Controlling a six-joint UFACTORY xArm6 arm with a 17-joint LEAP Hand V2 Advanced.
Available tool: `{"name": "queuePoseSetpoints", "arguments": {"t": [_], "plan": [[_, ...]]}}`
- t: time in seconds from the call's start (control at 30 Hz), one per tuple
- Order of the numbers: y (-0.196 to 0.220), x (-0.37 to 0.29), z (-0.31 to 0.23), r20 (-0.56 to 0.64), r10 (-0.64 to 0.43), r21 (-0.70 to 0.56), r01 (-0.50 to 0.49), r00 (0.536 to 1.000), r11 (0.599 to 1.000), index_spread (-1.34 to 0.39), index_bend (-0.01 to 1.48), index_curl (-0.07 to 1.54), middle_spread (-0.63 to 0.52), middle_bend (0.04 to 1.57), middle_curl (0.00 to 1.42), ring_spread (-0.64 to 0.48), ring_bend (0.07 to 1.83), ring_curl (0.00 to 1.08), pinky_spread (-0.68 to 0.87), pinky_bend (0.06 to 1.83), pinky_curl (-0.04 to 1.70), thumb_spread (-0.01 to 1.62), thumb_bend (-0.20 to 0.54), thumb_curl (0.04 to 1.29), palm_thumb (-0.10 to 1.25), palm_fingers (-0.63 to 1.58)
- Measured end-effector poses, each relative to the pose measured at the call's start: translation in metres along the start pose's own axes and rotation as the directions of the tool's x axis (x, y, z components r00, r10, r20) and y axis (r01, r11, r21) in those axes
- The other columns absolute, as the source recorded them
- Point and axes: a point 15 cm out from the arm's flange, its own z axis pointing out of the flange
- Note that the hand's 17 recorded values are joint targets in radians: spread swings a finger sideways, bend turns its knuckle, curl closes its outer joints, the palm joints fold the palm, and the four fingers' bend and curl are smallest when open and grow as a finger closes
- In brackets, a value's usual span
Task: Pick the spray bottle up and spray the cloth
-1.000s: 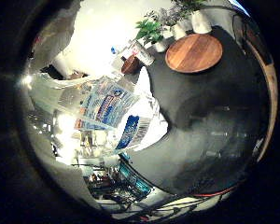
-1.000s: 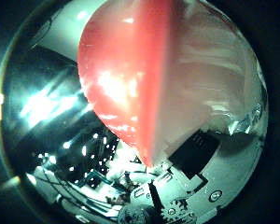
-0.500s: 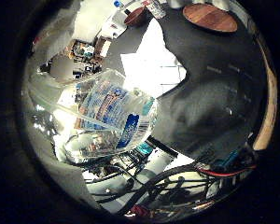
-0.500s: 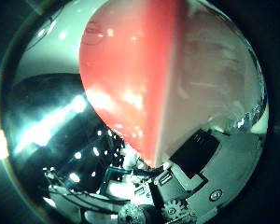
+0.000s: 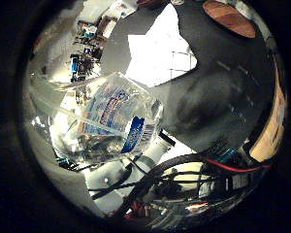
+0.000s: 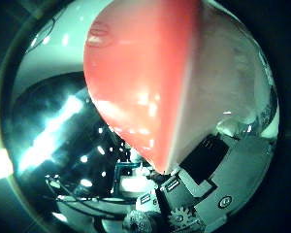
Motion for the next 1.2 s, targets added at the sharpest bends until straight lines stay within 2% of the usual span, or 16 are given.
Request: {"name": "queuePoseSetpoints", "arguments": {"t": [0.17,0.43,0.8,1.2], "plan": [[0.006,0.003,0.004,0.030,0.078,-0.103,-0.074,0.997,0.992,-0.26,1.11,0.88,-0.19,1.27,0.92,-0.22,1.36,0.81,-0.21,1.05,1.42,1.37,-0.007,0.50,0.96,1.11],[0.016,0.011,0.015,-0.049,0.127,-0.188,-0.134,0.991,0.973,-0.26,1.12,0.87,-0.18,1.28,0.91,-0.22,1.37,0.81,-0.21,1.05,1.42,1.37,-0.007,0.50,0.96,1.11],[0.001,0.037,0.025,-0.129,0.152,-0.207,-0.177,0.980,0.962,-0.26,1.13,0.86,-0.18,1.29,0.90,-0.22,1.38,0.81,-0.21,1.06,1.42,1.37,-0.009,0.50,0.96,1.10],[-0.029,0.072,0.042,-0.140,0.179,-0.200,-0.205,0.974,0.958,-0.25,1.13,0.86,-0.18,1.29,0.89,-0.22,1.38,0.81,-0.20,1.06,1.42,1.36,-0.007,0.49,0.96,1.10]]}}
